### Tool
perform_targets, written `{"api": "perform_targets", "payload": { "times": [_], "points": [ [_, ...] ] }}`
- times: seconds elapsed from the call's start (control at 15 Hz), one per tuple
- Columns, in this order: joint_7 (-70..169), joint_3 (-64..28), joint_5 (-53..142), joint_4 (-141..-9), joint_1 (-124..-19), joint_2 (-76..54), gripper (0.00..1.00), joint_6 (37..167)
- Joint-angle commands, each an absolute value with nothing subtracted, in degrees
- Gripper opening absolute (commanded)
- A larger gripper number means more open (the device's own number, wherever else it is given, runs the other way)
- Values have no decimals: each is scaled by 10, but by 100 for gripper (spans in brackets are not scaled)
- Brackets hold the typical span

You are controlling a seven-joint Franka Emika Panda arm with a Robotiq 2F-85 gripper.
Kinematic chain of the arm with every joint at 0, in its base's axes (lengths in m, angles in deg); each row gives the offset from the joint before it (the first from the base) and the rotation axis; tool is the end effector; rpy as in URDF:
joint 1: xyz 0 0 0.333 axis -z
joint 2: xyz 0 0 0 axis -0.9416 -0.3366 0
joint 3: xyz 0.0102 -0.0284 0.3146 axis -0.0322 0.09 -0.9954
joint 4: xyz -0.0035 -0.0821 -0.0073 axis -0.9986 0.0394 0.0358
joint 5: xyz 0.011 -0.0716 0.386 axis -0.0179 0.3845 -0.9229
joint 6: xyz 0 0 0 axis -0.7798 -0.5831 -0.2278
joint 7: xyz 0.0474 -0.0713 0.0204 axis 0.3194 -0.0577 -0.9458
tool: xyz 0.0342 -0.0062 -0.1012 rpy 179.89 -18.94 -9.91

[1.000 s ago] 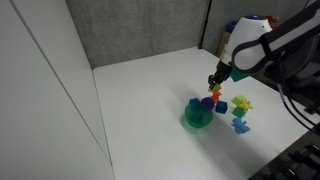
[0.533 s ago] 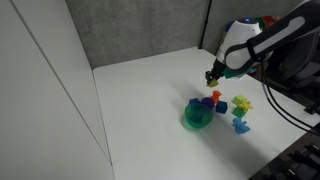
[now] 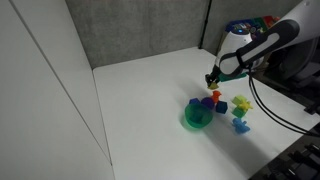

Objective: Place the yellow bear toy next to the orange one

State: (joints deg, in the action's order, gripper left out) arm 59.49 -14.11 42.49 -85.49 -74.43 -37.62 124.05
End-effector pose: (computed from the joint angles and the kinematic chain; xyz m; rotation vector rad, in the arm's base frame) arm 0.6648 -0.0364 0.1493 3.0211 -0.3988 0.2970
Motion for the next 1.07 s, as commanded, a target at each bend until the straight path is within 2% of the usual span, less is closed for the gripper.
{"api": "perform_targets", "payload": {
  "times": [0.0,1.0],
  "points": [
    [632,-142,394,-810,-741,-402,18,1215],
    [775,-153,313,-721,-742,-431,18,1050]
  ]
}}
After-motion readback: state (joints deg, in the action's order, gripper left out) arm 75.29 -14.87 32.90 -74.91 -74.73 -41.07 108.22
